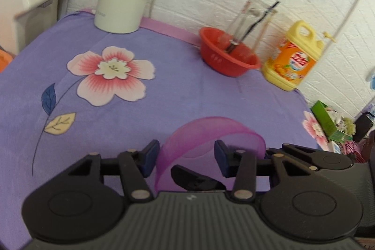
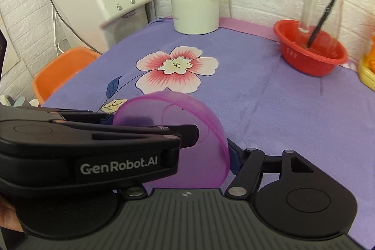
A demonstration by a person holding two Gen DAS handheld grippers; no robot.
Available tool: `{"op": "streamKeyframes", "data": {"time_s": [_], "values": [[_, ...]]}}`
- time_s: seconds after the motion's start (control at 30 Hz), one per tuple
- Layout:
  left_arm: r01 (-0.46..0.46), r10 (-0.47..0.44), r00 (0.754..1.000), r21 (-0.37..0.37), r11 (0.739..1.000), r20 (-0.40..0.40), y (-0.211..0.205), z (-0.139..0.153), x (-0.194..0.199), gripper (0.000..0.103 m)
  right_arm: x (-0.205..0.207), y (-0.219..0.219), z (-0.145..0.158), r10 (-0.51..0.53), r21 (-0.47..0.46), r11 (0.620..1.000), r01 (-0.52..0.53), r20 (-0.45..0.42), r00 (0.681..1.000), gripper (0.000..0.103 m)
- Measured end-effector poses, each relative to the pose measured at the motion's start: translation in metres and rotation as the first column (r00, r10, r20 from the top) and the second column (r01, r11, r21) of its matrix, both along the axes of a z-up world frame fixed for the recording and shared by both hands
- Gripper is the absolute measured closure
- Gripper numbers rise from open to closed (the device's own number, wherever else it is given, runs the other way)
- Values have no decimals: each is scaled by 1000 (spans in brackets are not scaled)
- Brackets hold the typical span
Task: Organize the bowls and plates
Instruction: 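Grasp the pink bowl rim with the left tool while the right tool grips it too, then lift the pink bowl with both tools and carry it toward the stack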
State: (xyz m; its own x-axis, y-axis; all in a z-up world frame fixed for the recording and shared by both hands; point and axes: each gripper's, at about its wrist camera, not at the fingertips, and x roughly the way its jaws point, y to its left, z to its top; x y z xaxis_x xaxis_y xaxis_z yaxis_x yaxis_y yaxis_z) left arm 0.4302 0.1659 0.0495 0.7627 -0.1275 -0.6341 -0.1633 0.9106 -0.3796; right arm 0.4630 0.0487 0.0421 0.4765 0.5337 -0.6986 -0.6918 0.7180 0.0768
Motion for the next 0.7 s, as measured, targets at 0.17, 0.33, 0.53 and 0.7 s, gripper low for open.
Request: {"op": "streamKeyframes", "data": {"time_s": [0.17,0.33,0.53,0.7], "values": [[43,-43,999,-7,999,-5,-31,4,-26,56,-32,-36,8,-48,17,999,49,-6,999,0],[62,-62,997,-10,998,-54,-45,-11,-31,56,-35,-53,-9,-43,1,999,44,-124,991,0],[69,-68,995,17,997,-66,-39,-23,-15,56,-18,-51,-31,-61,-2,998,62,-163,985,0],[85,-84,996,50,995,-23,-24,-18,-18,47,-28,-80,-14,-65,35,997,67,-64,996,0]]}}
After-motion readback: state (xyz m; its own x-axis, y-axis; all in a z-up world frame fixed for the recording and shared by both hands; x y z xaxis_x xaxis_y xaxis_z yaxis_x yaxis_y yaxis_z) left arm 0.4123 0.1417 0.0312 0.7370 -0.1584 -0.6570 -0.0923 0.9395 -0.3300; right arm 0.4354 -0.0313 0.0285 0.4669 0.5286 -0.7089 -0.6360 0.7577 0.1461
